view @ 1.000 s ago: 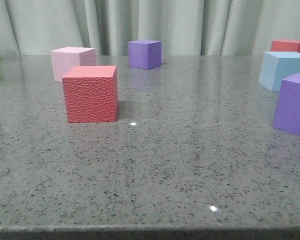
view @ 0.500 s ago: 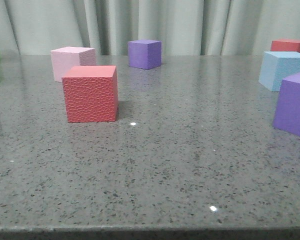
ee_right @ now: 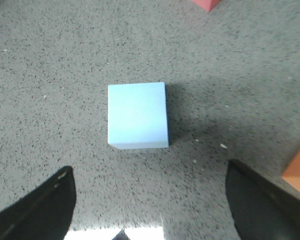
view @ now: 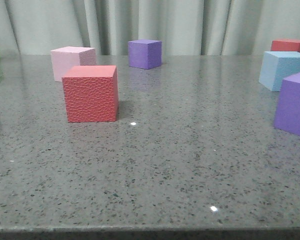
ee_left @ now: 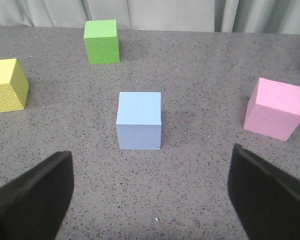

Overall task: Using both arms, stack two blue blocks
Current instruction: 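Lower the right gripper onto the light blue cube and grasp it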

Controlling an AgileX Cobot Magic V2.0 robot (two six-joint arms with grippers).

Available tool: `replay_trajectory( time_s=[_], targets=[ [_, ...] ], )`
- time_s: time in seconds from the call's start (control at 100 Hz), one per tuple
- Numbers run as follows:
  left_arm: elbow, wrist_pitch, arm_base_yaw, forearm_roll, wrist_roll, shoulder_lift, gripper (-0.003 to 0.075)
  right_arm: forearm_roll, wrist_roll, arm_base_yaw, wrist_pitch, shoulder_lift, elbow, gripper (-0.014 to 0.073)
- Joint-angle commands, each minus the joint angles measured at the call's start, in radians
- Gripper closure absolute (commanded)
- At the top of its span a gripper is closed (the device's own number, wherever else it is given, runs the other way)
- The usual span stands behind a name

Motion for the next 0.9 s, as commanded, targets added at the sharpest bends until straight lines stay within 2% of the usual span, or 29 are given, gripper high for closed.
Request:
replay_trajectory(
  time_s=[0.0,0.43,0.89],
  targets=[
    [-0.037,-0.066,-0.001,-0.01,0.002,-0.005,0.0111,0.024,-0.022,-0.006,0.006,0.059,-0.101,-0.0014],
    [-0.037,-0.07,-0.001,0.0,0.002,-0.005,0.0111,0.048,-0.022,-0.006,0.143,0.347,-0.347,-0.0014],
    [-0.037,-0.07,-0.001,0.0,0.002,-0.005,0.0111,0.07,-0.041,-0.006,0.179,0.465,-0.369,-0.0014]
  ],
)
